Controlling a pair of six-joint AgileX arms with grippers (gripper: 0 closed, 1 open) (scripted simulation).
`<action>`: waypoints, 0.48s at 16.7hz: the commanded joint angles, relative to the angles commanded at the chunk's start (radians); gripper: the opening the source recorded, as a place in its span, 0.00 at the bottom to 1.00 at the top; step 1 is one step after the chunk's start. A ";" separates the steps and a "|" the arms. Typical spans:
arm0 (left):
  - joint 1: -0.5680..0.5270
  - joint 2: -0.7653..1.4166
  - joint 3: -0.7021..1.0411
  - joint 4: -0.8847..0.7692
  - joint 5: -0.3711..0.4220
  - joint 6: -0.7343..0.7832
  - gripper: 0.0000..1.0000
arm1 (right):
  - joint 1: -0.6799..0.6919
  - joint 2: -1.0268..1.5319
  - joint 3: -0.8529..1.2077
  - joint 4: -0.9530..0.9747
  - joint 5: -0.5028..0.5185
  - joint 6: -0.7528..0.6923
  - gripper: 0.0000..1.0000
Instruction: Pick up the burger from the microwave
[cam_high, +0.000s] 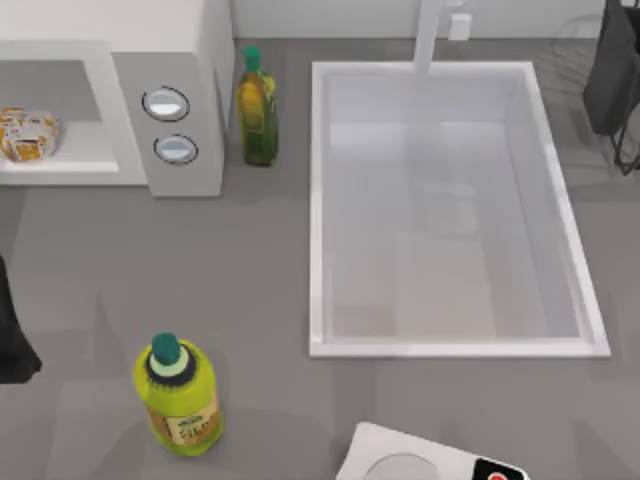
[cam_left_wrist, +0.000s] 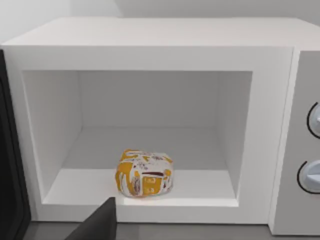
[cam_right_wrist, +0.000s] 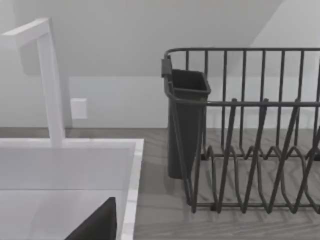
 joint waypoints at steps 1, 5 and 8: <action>0.000 0.000 0.000 0.000 0.000 0.000 1.00 | 0.000 0.000 0.000 0.000 0.000 0.000 1.00; 0.002 0.030 0.015 0.018 0.003 0.001 1.00 | 0.000 0.000 0.000 0.000 0.000 0.000 1.00; 0.010 0.154 0.072 0.090 0.013 0.005 1.00 | 0.000 0.000 0.000 0.000 0.000 0.000 1.00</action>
